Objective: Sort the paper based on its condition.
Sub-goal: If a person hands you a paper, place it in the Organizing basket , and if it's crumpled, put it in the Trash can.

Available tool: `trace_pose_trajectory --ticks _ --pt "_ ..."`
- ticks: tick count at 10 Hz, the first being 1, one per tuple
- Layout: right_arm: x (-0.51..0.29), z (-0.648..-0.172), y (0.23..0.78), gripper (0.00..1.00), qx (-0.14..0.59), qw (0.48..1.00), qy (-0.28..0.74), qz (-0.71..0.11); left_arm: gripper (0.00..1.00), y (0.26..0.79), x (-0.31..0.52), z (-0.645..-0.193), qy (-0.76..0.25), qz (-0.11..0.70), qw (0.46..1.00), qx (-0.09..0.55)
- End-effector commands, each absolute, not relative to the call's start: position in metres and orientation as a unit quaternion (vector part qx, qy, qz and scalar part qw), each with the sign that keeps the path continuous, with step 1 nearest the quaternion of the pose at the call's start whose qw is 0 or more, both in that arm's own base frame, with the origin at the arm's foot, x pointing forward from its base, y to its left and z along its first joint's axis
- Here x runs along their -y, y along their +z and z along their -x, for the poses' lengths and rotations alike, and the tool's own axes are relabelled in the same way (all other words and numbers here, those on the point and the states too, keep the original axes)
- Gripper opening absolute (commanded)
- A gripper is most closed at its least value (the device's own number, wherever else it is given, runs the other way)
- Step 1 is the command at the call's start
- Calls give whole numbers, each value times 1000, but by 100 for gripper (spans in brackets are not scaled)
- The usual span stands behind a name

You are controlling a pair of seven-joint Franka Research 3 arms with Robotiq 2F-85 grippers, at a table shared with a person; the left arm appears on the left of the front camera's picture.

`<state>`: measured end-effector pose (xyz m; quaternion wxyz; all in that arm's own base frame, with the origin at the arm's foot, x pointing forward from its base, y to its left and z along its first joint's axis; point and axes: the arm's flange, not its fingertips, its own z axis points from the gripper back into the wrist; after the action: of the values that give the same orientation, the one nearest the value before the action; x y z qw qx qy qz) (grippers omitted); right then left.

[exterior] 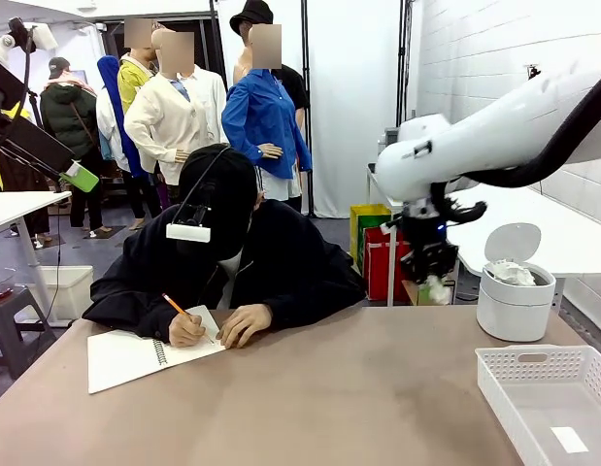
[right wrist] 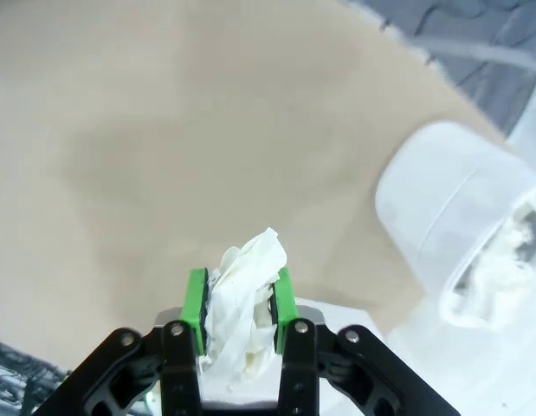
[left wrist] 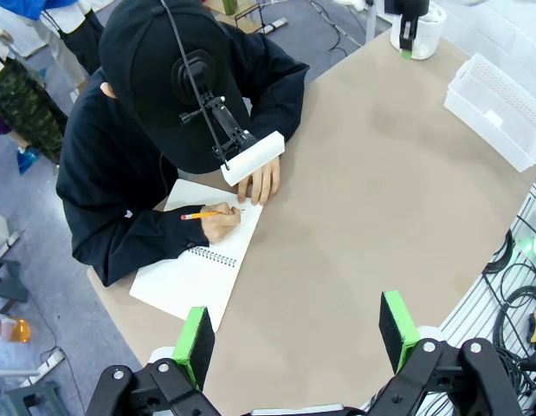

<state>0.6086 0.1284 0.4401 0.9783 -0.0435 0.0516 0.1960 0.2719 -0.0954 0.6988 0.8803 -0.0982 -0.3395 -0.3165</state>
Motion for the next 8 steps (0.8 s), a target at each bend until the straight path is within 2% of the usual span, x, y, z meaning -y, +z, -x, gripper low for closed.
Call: trace_pose_trajectory --ticks 1,2,4,5,6,8 --pt "-103 -647 429 36 -54 985 148 76 100 699 95 -272 -316 97 881 340" --pt "-79 -659 423 36 -52 990 113 60 100 699 95 -272 -316 97 881 340" --pt "-44 -670 426 36 -4 999 33 16 100 699 95 -272 -316 97 881 340" --pt "-65 -649 447 36 31 996 86 -20 100 699 95 -272 -316 97 881 340" --pt "-39 -665 420 36 -32 996 72 42 100 699 95 -272 -316 97 881 340" --pt "-42 -667 434 36 -7 998 62 15 100 699 95 -272 -316 97 881 340"
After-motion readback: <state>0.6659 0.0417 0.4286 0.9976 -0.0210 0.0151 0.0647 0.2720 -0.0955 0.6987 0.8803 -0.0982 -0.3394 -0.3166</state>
